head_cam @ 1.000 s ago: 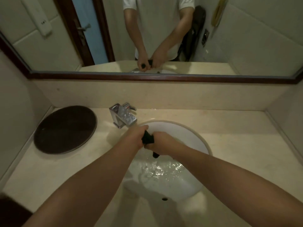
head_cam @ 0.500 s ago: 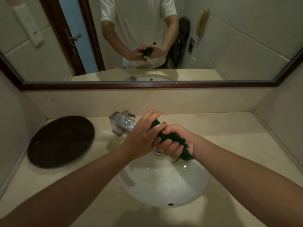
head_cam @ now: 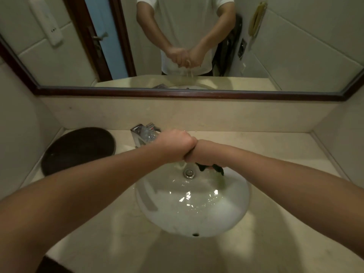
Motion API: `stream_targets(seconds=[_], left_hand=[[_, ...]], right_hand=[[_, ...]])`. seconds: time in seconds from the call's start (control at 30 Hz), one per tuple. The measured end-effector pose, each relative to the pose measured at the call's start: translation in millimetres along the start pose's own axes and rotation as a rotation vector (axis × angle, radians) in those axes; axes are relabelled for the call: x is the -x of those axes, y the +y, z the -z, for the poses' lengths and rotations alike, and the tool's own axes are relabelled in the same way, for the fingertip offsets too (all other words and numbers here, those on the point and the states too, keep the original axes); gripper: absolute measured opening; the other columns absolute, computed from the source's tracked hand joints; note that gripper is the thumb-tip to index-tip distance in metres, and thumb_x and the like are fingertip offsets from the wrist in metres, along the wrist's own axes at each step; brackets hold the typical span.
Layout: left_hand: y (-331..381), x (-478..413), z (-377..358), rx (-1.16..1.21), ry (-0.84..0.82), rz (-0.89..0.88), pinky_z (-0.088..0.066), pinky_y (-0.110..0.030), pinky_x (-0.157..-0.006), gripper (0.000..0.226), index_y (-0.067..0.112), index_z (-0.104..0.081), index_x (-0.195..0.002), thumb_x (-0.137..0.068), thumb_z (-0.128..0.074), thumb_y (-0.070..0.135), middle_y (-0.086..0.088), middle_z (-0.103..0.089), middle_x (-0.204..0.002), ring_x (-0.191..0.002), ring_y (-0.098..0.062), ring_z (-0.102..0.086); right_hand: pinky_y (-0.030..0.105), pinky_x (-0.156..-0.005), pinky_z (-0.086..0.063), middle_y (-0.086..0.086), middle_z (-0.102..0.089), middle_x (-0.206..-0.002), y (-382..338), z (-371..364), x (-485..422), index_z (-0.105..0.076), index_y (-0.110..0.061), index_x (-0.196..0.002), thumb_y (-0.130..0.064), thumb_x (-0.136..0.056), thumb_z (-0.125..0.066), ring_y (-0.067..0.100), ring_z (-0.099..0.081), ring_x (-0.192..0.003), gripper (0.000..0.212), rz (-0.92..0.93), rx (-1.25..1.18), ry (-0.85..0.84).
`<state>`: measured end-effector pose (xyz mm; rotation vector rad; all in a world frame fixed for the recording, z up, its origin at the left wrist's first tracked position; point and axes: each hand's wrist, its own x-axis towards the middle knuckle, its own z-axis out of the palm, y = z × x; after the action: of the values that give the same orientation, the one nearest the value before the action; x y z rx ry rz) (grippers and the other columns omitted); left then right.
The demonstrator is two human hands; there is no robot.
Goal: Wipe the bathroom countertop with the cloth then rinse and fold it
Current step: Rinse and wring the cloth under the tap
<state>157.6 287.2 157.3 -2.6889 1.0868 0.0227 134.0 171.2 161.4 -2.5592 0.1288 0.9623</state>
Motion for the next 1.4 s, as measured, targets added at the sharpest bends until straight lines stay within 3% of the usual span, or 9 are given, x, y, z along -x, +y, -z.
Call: stream_targets(seconds=[0.27,0.47,0.6,0.73,0.93,1.07,1.17,1.3,1.4], left_hand=[[-2.7,-24.2,16.4,0.367,-0.451,0.269,-0.046,-0.03,-0.057,0.012,0.01,-0.063,-0.069,-0.076,-0.071,0.005,-0.005,-0.059,-0.062,-0.055,-0.02,-0.054],[-14.4,-9.5,-1.3,1.032,-0.547,0.405,-0.03,-0.022,-0.043,0.023,0.005,-0.058,-0.099,-0.079,-0.055,-0.006,-0.007,-0.047,-0.065,-0.049,-0.015,-0.038],[-9.1,-10.3,-0.7,1.136,-0.276,0.411,-0.048,-0.029,-0.053,0.057,0.022,-0.042,-0.124,-0.077,-0.064,-0.001,-0.008,-0.056,-0.094,-0.069,-0.017,-0.053],[0.9,8.7,0.0,1.128,0.319,0.307,-0.057,-0.03,-0.079,0.073,0.02,-0.032,-0.136,-0.078,-0.073,0.004,-0.007,-0.052,-0.115,-0.091,-0.016,-0.059],[-13.7,16.7,-26.4,0.183,0.764,-0.215,-0.041,-0.043,-0.107,0.057,0.014,-0.041,-0.134,-0.084,-0.068,0.009,-0.017,-0.031,-0.14,-0.127,-0.037,-0.042],[-8.1,2.7,-4.0,0.234,1.064,-0.405,-0.046,-0.049,-0.098,0.026,0.009,-0.052,-0.119,-0.095,-0.056,0.016,-0.017,-0.045,-0.131,-0.125,-0.041,-0.046],[-7.7,-0.3,23.2,0.279,1.059,-0.539,-0.052,-0.044,-0.078,0.011,0.003,-0.057,-0.098,-0.097,-0.048,0.009,-0.014,-0.054,-0.122,-0.096,-0.037,-0.061],[-15.7,-4.0,20.4,0.097,0.804,-0.409,-0.051,-0.039,-0.059,0.014,0.001,-0.061,-0.081,-0.092,-0.057,0.009,-0.023,-0.065,-0.122,-0.07,-0.032,-0.063],[-14.6,-2.1,14.9,0.148,0.482,-0.199,-0.046,-0.035,-0.04,0.015,0.005,-0.053,-0.08,-0.075,-0.068,0.005,-0.02,-0.06,-0.074,-0.049,-0.033,-0.055]], right_hand=[[0.029,-0.057,-0.04,0.001,-0.055,-0.068,10.6,-0.9,-26.8,-0.062,-0.019,-0.08,-0.022,-0.087,-0.054,0.026,-0.06,-0.069,0.011,0.222,0.364,0.417],[0.032,-0.062,-0.034,0.002,-0.062,-0.1,30.3,-1.9,-19.3,-0.054,-0.021,-0.115,-0.033,-0.096,-0.049,0.028,-0.063,-0.09,0.024,0.534,0.686,0.655],[0.029,-0.059,-0.037,-0.002,-0.061,-0.085,41.0,-0.8,-22.4,-0.059,-0.029,-0.106,-0.051,-0.095,-0.041,0.026,-0.062,-0.078,0.031,0.41,0.414,0.746],[0.033,-0.052,-0.049,-0.002,-0.061,-0.069,42.4,10.9,-19.0,-0.06,-0.019,-0.085,-0.051,-0.09,-0.054,0.019,-0.058,-0.063,0.033,0.321,-0.232,0.353],[0.014,-0.033,-0.018,-0.004,-0.04,-0.06,57.6,38.2,-0.8,-0.047,-0.019,-0.071,-0.031,-0.083,-0.062,0.005,-0.029,-0.043,0.023,0.257,-0.866,-0.656],[0.01,-0.036,-0.016,-0.005,-0.035,-0.057,43.6,29.1,3.1,-0.047,-0.018,-0.069,-0.028,-0.086,-0.062,0.005,-0.026,-0.042,0.025,0.459,-0.938,-1.293],[0.011,-0.037,-0.013,-0.004,-0.032,-0.058,40.0,26.5,3.1,-0.036,-0.018,-0.069,-0.026,-0.09,-0.059,0.007,-0.026,-0.042,0.032,0.508,-0.962,-1.448],[0.011,-0.036,-0.015,-0.008,-0.025,-0.051,37.6,40.0,10.3,-0.041,-0.022,-0.06,-0.025,-0.082,-0.053,0.007,-0.016,-0.039,0.025,0.355,-0.893,-1.055],[0.018,-0.04,-0.008,-0.007,-0.025,-0.05,31.9,44.5,13.9,-0.034,-0.025,-0.055,-0.019,-0.084,-0.049,0.009,-0.012,-0.043,0.034,0.23,-0.671,-0.554]])
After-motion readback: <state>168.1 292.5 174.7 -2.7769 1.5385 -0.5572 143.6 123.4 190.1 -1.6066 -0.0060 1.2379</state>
